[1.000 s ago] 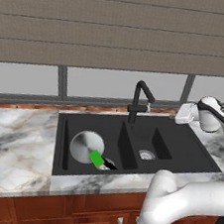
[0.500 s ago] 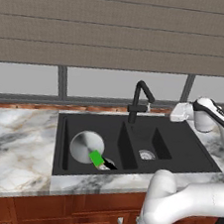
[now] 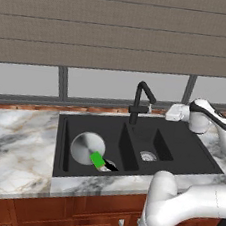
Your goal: Pick the pan and sponge and place them into the sink. Then turn on the water.
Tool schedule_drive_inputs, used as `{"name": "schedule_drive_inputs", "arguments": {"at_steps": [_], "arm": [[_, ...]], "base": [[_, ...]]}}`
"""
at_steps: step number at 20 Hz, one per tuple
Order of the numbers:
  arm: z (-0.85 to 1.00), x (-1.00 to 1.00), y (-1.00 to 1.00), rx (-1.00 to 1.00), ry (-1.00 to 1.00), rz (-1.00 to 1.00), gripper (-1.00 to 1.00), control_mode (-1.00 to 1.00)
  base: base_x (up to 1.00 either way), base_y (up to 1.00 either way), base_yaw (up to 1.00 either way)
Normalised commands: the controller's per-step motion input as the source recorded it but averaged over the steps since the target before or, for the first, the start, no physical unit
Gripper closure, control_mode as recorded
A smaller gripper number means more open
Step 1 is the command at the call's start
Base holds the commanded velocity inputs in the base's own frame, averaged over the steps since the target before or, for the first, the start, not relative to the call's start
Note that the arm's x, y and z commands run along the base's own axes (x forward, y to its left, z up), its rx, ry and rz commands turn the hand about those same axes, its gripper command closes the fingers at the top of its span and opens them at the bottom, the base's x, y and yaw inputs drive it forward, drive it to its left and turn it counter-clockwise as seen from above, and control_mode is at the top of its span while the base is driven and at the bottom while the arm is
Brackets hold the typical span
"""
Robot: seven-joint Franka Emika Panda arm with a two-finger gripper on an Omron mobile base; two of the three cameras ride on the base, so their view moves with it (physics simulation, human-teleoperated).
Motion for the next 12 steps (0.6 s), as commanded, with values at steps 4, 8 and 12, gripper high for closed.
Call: {"name": "schedule_drive_inputs", "arguments": {"at_steps": [4,8,12], "arm": [[0.02,0.26,0.14,0.10,0.00,0.00,-1.00,-1.00],[0.04,0.33,0.12,0.10,0.00,0.00,-1.00,-1.00],[0.01,0.37,0.10,0.09,0.00,0.00,-1.00,-1.00]], "base": [[0.00,0.00,0.00],[0.00,0.00,0.00],[0.00,0.00,0.00]]}}
